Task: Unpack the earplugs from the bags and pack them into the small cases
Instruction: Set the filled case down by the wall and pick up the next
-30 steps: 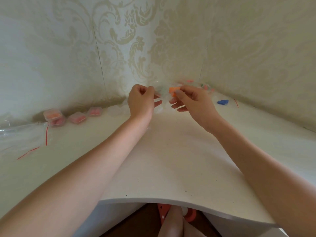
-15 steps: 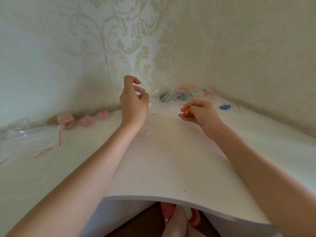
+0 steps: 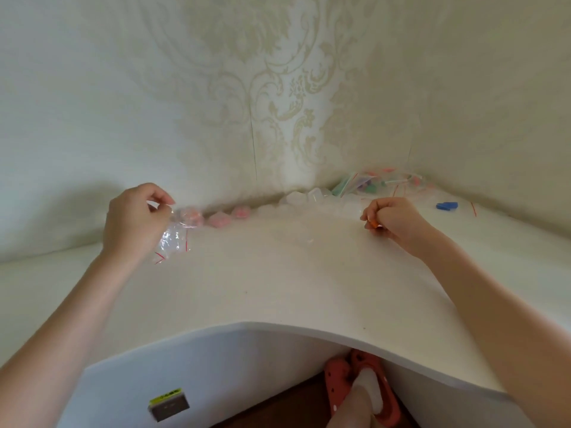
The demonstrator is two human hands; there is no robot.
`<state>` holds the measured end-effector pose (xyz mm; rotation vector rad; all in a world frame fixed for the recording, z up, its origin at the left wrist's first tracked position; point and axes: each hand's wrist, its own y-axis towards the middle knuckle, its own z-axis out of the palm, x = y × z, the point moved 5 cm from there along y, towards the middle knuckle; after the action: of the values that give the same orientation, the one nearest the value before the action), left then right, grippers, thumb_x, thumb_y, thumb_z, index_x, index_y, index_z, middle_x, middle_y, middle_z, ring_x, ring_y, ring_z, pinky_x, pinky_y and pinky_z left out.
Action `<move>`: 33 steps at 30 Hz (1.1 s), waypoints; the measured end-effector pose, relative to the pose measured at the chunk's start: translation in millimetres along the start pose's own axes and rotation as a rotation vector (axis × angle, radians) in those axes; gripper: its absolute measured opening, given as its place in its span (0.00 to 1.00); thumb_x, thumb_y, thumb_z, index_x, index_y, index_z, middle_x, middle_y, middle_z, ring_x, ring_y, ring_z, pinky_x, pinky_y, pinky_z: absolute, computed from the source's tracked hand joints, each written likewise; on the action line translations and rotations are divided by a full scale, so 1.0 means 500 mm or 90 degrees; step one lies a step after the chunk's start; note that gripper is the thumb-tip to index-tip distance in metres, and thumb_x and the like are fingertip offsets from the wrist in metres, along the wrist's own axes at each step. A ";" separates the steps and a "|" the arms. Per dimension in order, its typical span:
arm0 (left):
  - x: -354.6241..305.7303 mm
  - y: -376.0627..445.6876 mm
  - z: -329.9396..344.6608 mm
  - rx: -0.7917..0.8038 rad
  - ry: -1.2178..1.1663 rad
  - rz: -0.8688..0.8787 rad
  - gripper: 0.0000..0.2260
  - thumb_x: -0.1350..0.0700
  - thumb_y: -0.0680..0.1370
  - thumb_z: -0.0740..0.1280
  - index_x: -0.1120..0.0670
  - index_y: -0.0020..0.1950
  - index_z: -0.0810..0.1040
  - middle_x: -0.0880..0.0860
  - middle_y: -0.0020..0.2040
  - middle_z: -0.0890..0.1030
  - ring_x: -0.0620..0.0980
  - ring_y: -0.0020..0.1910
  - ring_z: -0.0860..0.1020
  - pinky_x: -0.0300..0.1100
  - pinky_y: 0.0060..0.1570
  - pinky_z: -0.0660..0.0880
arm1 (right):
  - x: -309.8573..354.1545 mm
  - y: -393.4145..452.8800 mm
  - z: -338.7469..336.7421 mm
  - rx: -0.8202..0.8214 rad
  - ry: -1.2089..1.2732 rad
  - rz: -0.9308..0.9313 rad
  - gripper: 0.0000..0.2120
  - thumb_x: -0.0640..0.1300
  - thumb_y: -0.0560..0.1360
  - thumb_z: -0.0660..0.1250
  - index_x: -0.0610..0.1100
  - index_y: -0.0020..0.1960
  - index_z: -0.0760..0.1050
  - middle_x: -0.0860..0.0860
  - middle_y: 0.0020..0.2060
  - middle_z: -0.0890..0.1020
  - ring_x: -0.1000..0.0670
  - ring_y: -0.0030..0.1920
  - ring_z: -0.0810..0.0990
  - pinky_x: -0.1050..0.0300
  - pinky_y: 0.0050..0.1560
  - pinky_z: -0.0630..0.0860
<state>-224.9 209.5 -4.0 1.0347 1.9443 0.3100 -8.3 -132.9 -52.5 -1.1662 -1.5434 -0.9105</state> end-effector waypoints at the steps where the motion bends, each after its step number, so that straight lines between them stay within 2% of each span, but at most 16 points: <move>1: 0.022 0.002 0.003 0.004 0.044 -0.004 0.07 0.64 0.72 0.65 0.53 0.42 0.79 0.51 0.39 0.79 0.55 0.38 0.77 0.42 0.39 0.71 | -0.001 -0.001 0.002 0.002 -0.013 -0.002 0.18 0.22 0.67 0.49 0.38 0.29 0.70 0.44 0.37 0.76 0.50 0.32 0.74 0.67 0.26 0.71; 4: 0.072 -0.008 0.035 0.057 0.193 0.025 0.06 0.66 0.70 0.67 0.56 0.42 0.80 0.58 0.43 0.79 0.63 0.48 0.75 0.47 0.42 0.71 | 0.005 -0.004 -0.003 -0.028 -0.046 -0.046 0.18 0.22 0.64 0.47 0.38 0.28 0.69 0.45 0.31 0.74 0.50 0.28 0.70 0.67 0.24 0.66; 6: 0.085 -0.017 0.049 0.060 0.253 0.037 0.07 0.68 0.70 0.65 0.59 0.44 0.80 0.62 0.45 0.78 0.65 0.50 0.73 0.50 0.45 0.71 | 0.013 -0.004 -0.012 -0.053 -0.077 -0.086 0.17 0.24 0.60 0.47 0.38 0.27 0.70 0.46 0.25 0.71 0.50 0.25 0.66 0.64 0.25 0.64; 8: 0.070 -0.015 0.039 -0.006 0.265 0.061 0.08 0.69 0.70 0.65 0.61 0.45 0.80 0.63 0.46 0.78 0.66 0.50 0.73 0.53 0.46 0.70 | 0.016 -0.004 -0.016 -0.058 -0.088 -0.099 0.15 0.25 0.58 0.47 0.38 0.26 0.70 0.49 0.19 0.69 0.49 0.24 0.64 0.61 0.28 0.62; 11: 0.015 -0.016 0.016 -0.112 0.235 0.132 0.09 0.68 0.70 0.63 0.60 0.46 0.79 0.61 0.46 0.79 0.65 0.50 0.73 0.53 0.45 0.68 | 0.022 -0.010 -0.010 -0.044 -0.104 -0.109 0.15 0.25 0.59 0.48 0.37 0.26 0.70 0.51 0.16 0.68 0.51 0.21 0.63 0.62 0.26 0.60; 13: -0.041 -0.025 0.025 -0.116 0.192 0.204 0.10 0.63 0.69 0.60 0.58 0.45 0.79 0.58 0.44 0.80 0.63 0.47 0.75 0.52 0.44 0.69 | 0.028 -0.016 0.000 -0.027 -0.119 -0.114 0.15 0.25 0.59 0.48 0.38 0.25 0.69 0.51 0.15 0.67 0.53 0.18 0.63 0.64 0.25 0.59; 16: -0.152 -0.063 0.101 0.012 0.100 0.405 0.13 0.56 0.70 0.58 0.57 0.47 0.80 0.57 0.44 0.82 0.61 0.45 0.79 0.50 0.44 0.75 | 0.034 -0.023 0.018 0.012 -0.214 -0.126 0.13 0.27 0.56 0.48 0.39 0.22 0.68 0.51 0.14 0.66 0.56 0.16 0.62 0.64 0.25 0.60; 18: -0.212 -0.110 0.188 0.163 0.118 0.546 0.17 0.54 0.72 0.62 0.59 0.57 0.79 0.59 0.55 0.81 0.59 0.55 0.79 0.51 0.54 0.75 | 0.035 -0.029 0.029 0.042 -0.280 -0.142 0.12 0.31 0.52 0.49 0.41 0.20 0.68 0.51 0.14 0.65 0.56 0.17 0.62 0.63 0.27 0.61; 19: -0.229 -0.133 0.230 0.241 0.145 0.580 0.20 0.54 0.75 0.63 0.59 0.65 0.74 0.59 0.64 0.76 0.57 0.64 0.74 0.49 0.62 0.71 | 0.034 -0.031 0.033 0.053 -0.296 -0.147 0.12 0.32 0.51 0.49 0.41 0.20 0.68 0.51 0.15 0.65 0.55 0.18 0.63 0.62 0.27 0.61; 20: -0.237 -0.147 0.264 0.310 0.168 0.570 0.23 0.53 0.78 0.61 0.58 0.72 0.67 0.57 0.72 0.68 0.54 0.71 0.67 0.46 0.70 0.64 | 0.032 -0.032 0.036 0.063 -0.304 -0.148 0.12 0.31 0.52 0.49 0.42 0.20 0.69 0.50 0.15 0.65 0.55 0.19 0.63 0.63 0.27 0.62; 21: -0.235 -0.150 0.292 0.360 0.179 0.533 0.24 0.52 0.80 0.58 0.56 0.75 0.61 0.55 0.75 0.62 0.52 0.74 0.60 0.44 0.73 0.57 | 0.031 -0.032 0.038 0.072 -0.309 -0.146 0.13 0.30 0.53 0.49 0.42 0.20 0.69 0.50 0.16 0.65 0.54 0.19 0.63 0.63 0.27 0.62; 22: -0.233 -0.148 0.311 0.396 0.171 0.490 0.23 0.52 0.81 0.56 0.55 0.76 0.58 0.53 0.77 0.59 0.51 0.75 0.57 0.43 0.73 0.55 | 0.030 -0.032 0.040 0.080 -0.314 -0.144 0.14 0.29 0.55 0.50 0.42 0.20 0.69 0.50 0.16 0.65 0.55 0.19 0.63 0.63 0.27 0.62; 24: -0.235 -0.140 0.329 0.402 0.097 0.448 0.21 0.55 0.82 0.56 0.55 0.75 0.62 0.53 0.75 0.63 0.52 0.73 0.62 0.43 0.71 0.60 | 0.030 -0.029 0.044 0.087 -0.322 -0.143 0.14 0.29 0.57 0.50 0.42 0.20 0.67 0.51 0.16 0.65 0.55 0.19 0.61 0.63 0.27 0.60; 27: -0.249 -0.134 0.329 0.324 -0.026 0.449 0.17 0.54 0.78 0.65 0.57 0.66 0.74 0.53 0.62 0.76 0.53 0.61 0.73 0.41 0.60 0.69 | 0.028 -0.026 0.057 0.094 -0.323 -0.151 0.14 0.29 0.60 0.50 0.43 0.21 0.63 0.54 0.16 0.62 0.55 0.20 0.59 0.61 0.29 0.57; 30: -0.251 -0.129 0.321 0.280 -0.133 0.376 0.20 0.50 0.71 0.74 0.55 0.59 0.77 0.49 0.52 0.75 0.42 0.44 0.72 0.33 0.47 0.68 | 0.030 -0.029 0.075 0.105 -0.345 -0.166 0.15 0.30 0.62 0.51 0.45 0.22 0.65 0.55 0.17 0.65 0.53 0.25 0.62 0.60 0.31 0.59; 33: -0.253 -0.122 0.312 0.264 -0.239 0.336 0.20 0.53 0.65 0.79 0.54 0.55 0.79 0.48 0.48 0.72 0.40 0.39 0.72 0.27 0.42 0.68 | 0.034 -0.038 0.093 0.113 -0.304 -0.180 0.17 0.33 0.63 0.52 0.47 0.23 0.73 0.55 0.17 0.66 0.52 0.25 0.63 0.59 0.30 0.60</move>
<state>-100.4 47.8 -53.9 1.7429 1.4005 -0.0122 -39.5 -90.6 -48.4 -1.1023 -2.1718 -0.6816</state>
